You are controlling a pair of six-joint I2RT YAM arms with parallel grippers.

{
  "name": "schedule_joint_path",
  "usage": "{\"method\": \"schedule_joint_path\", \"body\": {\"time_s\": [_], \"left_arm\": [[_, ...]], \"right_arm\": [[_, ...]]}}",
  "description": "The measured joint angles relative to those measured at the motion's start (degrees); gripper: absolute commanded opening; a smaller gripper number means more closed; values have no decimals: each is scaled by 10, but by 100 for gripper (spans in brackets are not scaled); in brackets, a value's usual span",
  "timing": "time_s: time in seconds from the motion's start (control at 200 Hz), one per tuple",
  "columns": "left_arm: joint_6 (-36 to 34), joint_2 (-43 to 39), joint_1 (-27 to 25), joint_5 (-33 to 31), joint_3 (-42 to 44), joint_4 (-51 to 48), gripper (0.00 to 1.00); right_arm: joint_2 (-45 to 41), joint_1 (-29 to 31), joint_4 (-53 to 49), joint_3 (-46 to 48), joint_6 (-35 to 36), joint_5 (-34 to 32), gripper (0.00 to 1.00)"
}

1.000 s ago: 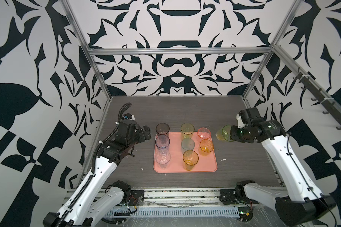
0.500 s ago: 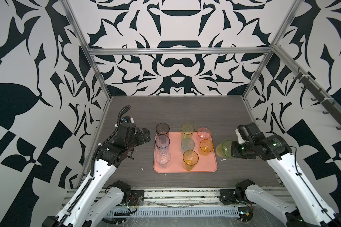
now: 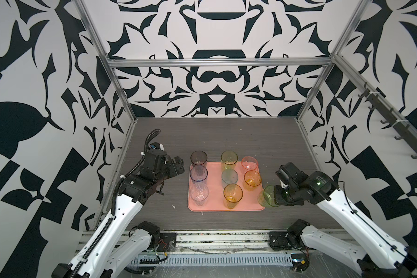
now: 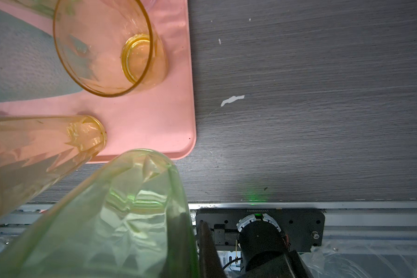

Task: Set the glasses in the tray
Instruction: 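Lift the green glass and carry it toward the tray's near corner, then lower the green glass onto the tray beside the yellow glass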

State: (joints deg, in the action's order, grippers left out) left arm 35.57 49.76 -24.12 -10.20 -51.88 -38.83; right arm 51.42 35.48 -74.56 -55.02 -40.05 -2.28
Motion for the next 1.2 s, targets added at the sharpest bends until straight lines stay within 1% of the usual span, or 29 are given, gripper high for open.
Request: {"method": "schedule_joint_path", "body": {"time_s": [0.18, 0.36, 0.715, 0.925, 1.2], "left_arm": [[0, 6, 0, 1, 0, 0, 99], [0, 7, 0, 4, 7, 4, 100], [0, 13, 0, 6, 9, 5, 100], [0, 14, 0, 6, 19, 8, 100], [0, 15, 0, 6, 22, 9, 100]], "right_arm": [[3, 43, 17, 25, -34, -8, 0], [11, 59, 45, 47, -54, -10, 0], [58, 64, 110, 85, -63, -9, 0], [112, 64, 150, 92, -59, -10, 0], [148, 64, 187, 108, -52, -14, 0]]}}
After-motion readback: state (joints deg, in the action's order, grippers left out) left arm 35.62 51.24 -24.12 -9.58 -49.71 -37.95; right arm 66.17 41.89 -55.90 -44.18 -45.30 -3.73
